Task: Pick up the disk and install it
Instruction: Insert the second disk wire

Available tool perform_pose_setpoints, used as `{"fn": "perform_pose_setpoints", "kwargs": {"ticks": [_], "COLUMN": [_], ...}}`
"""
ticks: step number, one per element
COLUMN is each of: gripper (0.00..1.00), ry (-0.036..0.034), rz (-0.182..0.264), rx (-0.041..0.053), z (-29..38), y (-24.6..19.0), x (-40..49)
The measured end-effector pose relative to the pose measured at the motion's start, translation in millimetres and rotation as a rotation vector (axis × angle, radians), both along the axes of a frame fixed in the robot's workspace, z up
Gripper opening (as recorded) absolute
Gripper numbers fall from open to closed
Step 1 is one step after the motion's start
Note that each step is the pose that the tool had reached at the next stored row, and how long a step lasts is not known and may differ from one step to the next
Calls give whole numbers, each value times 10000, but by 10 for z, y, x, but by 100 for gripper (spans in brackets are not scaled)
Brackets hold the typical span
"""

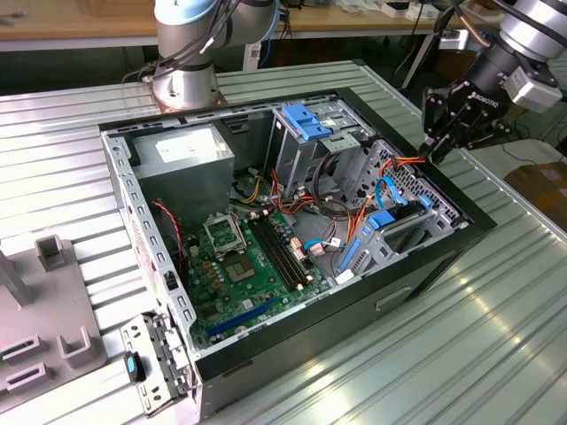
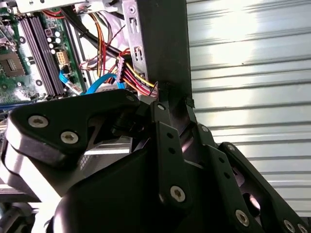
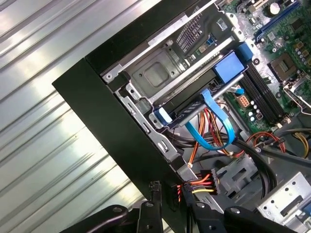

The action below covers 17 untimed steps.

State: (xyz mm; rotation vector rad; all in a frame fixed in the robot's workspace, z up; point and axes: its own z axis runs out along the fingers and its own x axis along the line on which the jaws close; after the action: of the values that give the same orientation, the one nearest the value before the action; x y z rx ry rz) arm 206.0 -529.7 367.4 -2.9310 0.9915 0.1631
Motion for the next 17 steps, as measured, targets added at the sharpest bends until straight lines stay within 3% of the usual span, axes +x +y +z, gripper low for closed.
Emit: {"fn": "perform_pose_setpoints", "kwargs": {"ticks": [5,15,17], "gripper": [29,29,21], "ry": [-65,-69,-69], "rz": [306,427,444], "rx": [-1,-3,-6], "z": [-25,-26,-25], "y": [0,-1,-1], "x": [0,-4,-4]}}
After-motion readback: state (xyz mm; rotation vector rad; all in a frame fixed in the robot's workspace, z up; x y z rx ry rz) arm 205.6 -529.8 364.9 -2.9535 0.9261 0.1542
